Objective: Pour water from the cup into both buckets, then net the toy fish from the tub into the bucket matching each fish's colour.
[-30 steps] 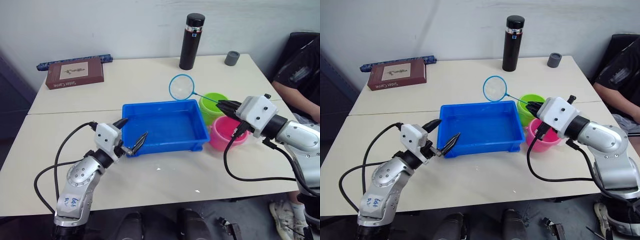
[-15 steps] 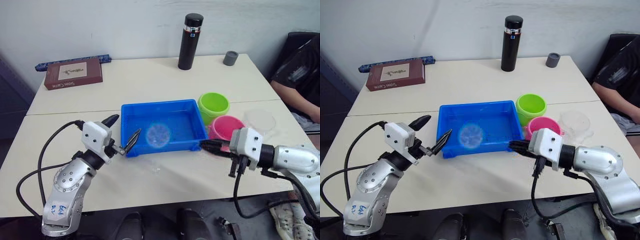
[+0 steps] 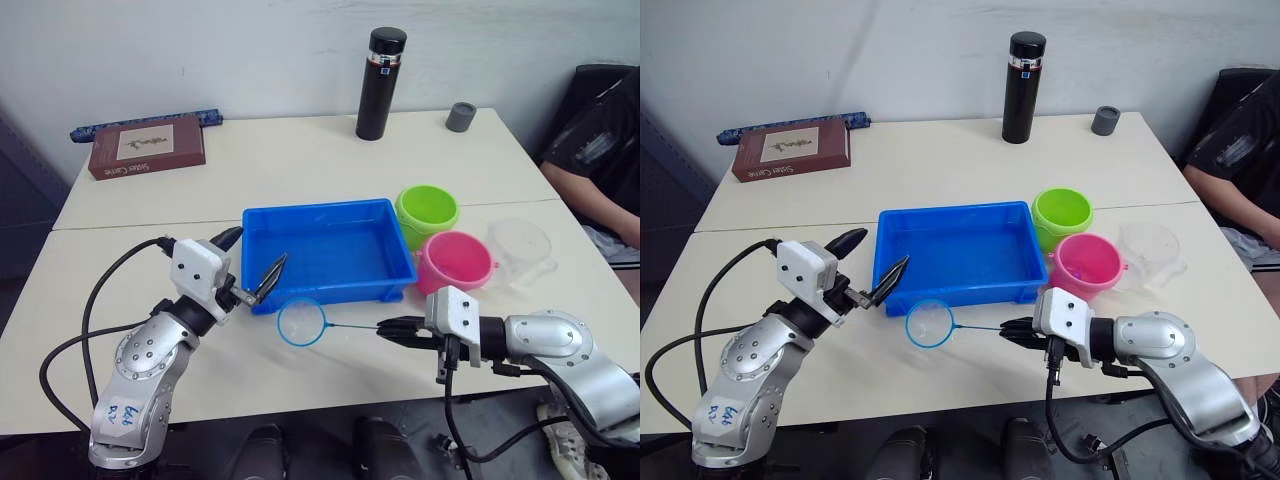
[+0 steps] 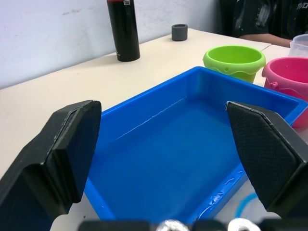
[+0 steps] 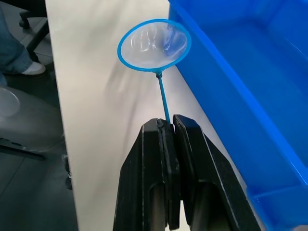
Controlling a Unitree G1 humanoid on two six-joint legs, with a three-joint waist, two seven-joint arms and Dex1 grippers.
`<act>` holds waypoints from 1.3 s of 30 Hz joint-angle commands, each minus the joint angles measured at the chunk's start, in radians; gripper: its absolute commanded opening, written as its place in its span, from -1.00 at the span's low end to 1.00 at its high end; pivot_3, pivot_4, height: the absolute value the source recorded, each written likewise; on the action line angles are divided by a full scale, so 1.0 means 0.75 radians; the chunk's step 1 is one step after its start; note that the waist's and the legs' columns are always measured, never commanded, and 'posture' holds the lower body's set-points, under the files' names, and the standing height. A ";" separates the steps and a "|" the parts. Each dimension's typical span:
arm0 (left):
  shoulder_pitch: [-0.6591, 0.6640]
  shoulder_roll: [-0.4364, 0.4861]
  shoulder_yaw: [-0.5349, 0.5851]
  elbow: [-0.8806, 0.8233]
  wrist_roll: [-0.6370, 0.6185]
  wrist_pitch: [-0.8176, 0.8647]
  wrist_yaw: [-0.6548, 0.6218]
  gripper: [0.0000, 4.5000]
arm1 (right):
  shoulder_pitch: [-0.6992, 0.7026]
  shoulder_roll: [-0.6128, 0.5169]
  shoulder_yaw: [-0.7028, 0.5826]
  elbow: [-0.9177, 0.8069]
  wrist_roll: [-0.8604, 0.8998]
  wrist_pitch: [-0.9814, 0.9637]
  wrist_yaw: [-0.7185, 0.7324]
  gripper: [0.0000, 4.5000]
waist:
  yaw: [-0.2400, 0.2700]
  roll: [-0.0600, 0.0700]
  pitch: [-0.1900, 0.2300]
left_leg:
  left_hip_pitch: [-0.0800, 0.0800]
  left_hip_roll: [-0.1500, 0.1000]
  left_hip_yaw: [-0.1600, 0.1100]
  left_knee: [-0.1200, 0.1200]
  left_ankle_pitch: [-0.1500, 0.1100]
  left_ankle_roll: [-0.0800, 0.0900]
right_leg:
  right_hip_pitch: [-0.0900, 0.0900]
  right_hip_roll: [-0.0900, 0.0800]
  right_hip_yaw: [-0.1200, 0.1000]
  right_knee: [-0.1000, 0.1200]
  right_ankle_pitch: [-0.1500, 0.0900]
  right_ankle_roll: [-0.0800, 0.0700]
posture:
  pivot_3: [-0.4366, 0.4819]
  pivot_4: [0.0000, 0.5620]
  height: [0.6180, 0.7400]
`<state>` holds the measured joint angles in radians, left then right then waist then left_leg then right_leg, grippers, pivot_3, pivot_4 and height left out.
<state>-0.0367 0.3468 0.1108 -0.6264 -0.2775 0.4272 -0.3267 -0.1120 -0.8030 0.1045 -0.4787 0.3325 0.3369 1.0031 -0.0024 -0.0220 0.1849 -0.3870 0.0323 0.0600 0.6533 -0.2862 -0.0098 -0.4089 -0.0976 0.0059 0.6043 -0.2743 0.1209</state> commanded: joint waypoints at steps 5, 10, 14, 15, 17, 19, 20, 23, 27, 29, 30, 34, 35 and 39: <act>-0.007 -0.011 -0.012 -0.074 -0.006 -0.008 0.027 0.98 | -0.005 0.030 0.157 0.194 -0.198 -0.373 0.095 -1.00 | 0.000 0.000 0.000 | 0.000 0.000 0.000 0.000 0.000 0.000 | 0.000 0.000 0.000 0.000 0.000 0.000 | -0.05 -0.47 1.00; -0.010 -0.015 -0.011 -0.069 -0.001 -0.012 0.033 0.98 | -0.045 0.060 0.198 0.318 -0.241 -0.488 0.128 -1.00 | -0.003 0.000 0.000 | 0.000 0.000 0.000 0.001 0.000 0.000 | 0.000 0.000 0.000 0.000 0.000 0.001 | -0.05 -0.47 1.00; -0.003 -0.015 -0.013 -0.074 0.003 -0.016 0.036 0.98 | -0.092 0.097 0.214 0.385 -0.258 -0.523 0.127 -1.00 | -0.001 0.000 0.000 | 0.001 0.000 0.000 0.001 0.000 -0.001 | 0.000 0.001 0.000 0.002 0.000 0.001 | -0.05 -0.47 1.00; 0.000 -0.016 -0.012 -0.074 0.002 -0.017 0.036 1.00 | -0.101 0.106 0.214 0.398 -0.264 -0.531 0.124 -0.82 | -0.001 0.000 0.000 | 0.001 0.000 0.000 0.001 0.000 -0.001 | 0.000 0.000 0.000 0.002 0.000 0.001 | -0.05 -0.47 1.00; 0.008 -0.018 -0.012 -0.077 0.004 -0.020 0.037 1.00 | -0.120 0.122 0.213 0.423 -0.272 -0.541 0.117 -0.53 | -0.001 0.000 0.000 | 0.001 0.000 0.000 0.001 0.000 -0.001 | 0.000 0.000 0.000 0.002 0.000 0.001 | -0.05 -0.47 1.00; 0.013 -0.019 -0.014 -0.079 0.004 -0.022 0.037 1.00 | -0.133 0.129 0.214 0.441 -0.283 -0.555 0.116 -0.11 | -0.001 0.000 0.000 | 0.001 0.000 0.000 0.001 0.000 -0.001 | 0.000 0.000 0.000 0.002 0.000 0.001 | -0.05 -0.47 1.00; 0.013 -0.019 -0.015 -0.078 0.004 -0.023 0.038 1.00 | -0.136 0.131 0.213 0.446 -0.287 -0.559 0.116 0.11 | -0.001 0.000 0.000 | 0.001 0.000 0.000 0.001 0.000 -0.001 | 0.000 0.000 0.000 0.002 0.000 0.001 | -0.05 -0.47 1.00; 0.015 -0.019 -0.016 -0.075 0.004 -0.027 0.038 1.00 | -0.138 0.133 0.206 0.451 -0.293 -0.571 0.114 0.55 | -0.001 0.000 0.000 | 0.001 0.000 0.000 0.001 0.000 -0.001 | 0.000 0.000 0.000 0.002 0.000 0.001 | -0.05 -0.47 1.00; 0.019 -0.025 -0.023 -0.064 0.006 -0.037 0.036 1.00 | -0.138 0.114 0.166 0.425 -0.289 -0.568 0.102 0.55 | -0.002 0.000 0.000 | 0.001 0.000 0.000 0.001 0.000 -0.001 | 0.000 0.000 0.000 0.002 0.000 0.001 | -0.05 -0.47 1.00; 0.017 -0.028 -0.027 -0.057 0.008 -0.040 0.035 1.00 | -0.142 0.100 0.143 0.403 -0.295 -0.572 0.090 0.55 | -0.001 0.000 0.000 | 0.001 0.000 0.000 0.000 0.000 -0.001 | 0.000 0.000 0.000 0.002 0.000 0.001 | -0.05 -0.47 1.00; 0.017 -0.028 -0.028 -0.056 0.009 -0.040 0.034 1.00 | -0.142 0.094 0.137 0.395 -0.299 -0.577 0.087 0.55 | -0.001 0.000 0.000 | 0.001 0.000 0.000 0.001 0.000 -0.001 | 0.000 0.000 0.000 0.002 0.000 0.001 | -0.05 -0.47 1.00; 0.011 -0.035 -0.035 -0.037 0.014 -0.044 0.038 1.00 | -0.214 0.089 0.043 0.248 -0.212 -0.418 0.039 0.55 | -0.004 0.000 0.000 | 0.001 0.000 0.000 0.001 0.000 -0.001 | 0.000 0.000 0.000 0.002 0.000 0.001 | -0.05 -0.47 1.00; 0.013 -0.036 -0.037 -0.035 0.015 -0.045 0.038 1.00 | -0.236 0.095 0.020 0.206 -0.185 -0.358 0.016 0.55 | -0.004 0.000 0.000 | 0.001 0.000 0.000 0.001 0.000 -0.001 | 0.000 0.000 0.000 0.002 0.000 0.001 | -0.05 -0.47 1.00; 0.008 -0.043 -0.039 -0.007 0.012 -0.047 0.040 1.00 | -0.346 0.148 -0.066 0.109 -0.108 -0.133 -0.123 0.55 | -0.002 0.000 0.000 | 0.001 0.001 -0.001 0.001 0.001 -0.002 | 0.000 0.000 0.000 0.003 0.000 0.000 | -0.05 -0.47 1.00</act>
<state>-0.0275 0.3165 0.0780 -0.6146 -0.2689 0.4127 -0.2997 -0.3604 -0.7039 0.0906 -0.3535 0.2162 0.1831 0.9524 -0.0035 -0.0221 0.1848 -0.3865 0.0329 0.0595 0.6536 -0.2858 -0.0110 -0.4091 -0.0978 0.0059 0.6064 -0.2741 0.1211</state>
